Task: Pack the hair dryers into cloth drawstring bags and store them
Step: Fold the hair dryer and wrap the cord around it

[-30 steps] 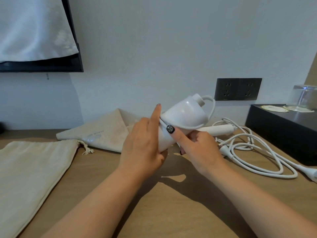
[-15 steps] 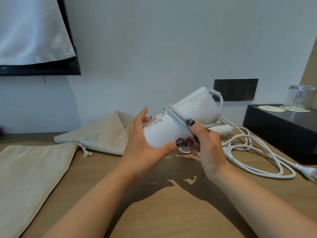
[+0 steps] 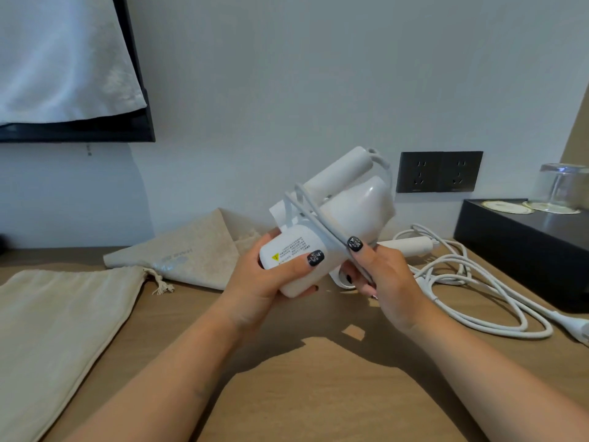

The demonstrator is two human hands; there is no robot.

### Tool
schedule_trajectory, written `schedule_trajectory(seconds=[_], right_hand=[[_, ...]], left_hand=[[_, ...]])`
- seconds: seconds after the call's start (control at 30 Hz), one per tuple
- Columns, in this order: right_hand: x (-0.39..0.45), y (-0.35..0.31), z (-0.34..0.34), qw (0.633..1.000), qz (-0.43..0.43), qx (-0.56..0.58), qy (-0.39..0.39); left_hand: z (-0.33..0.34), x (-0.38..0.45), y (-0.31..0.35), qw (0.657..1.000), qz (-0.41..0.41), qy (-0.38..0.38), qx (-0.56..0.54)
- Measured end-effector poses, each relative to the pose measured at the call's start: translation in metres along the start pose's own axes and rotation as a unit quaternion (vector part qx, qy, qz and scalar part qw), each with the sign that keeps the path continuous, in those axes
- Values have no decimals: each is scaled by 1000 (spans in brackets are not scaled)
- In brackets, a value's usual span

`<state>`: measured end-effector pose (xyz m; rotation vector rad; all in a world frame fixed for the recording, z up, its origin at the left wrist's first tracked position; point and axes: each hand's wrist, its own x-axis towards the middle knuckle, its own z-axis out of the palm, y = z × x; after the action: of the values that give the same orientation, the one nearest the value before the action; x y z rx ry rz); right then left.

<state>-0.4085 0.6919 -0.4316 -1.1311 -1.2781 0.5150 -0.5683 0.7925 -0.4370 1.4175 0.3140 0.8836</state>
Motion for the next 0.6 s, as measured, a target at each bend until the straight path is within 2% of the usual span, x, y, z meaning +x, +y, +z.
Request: schedule_trajectory(seconds=[0.1,0.2,0.3,0.47,0.6], right_hand=[[5,3,-1,992,71,-95,37],[8,3,4,983,127,-118,53],[9,1,3,982,138,-121,49],[9,0,1,973,141,-181,25],[8,-5,3,975,181,-125,20]], left_hand=[[-5,3,-2,992,55,77,86],[-5,4,-3,978,85,120,150],[-2,3,-3,965,101,134,201],[-2,-1,0,919,168,144,326],[-1,-2,-2,903,196,125,362]])
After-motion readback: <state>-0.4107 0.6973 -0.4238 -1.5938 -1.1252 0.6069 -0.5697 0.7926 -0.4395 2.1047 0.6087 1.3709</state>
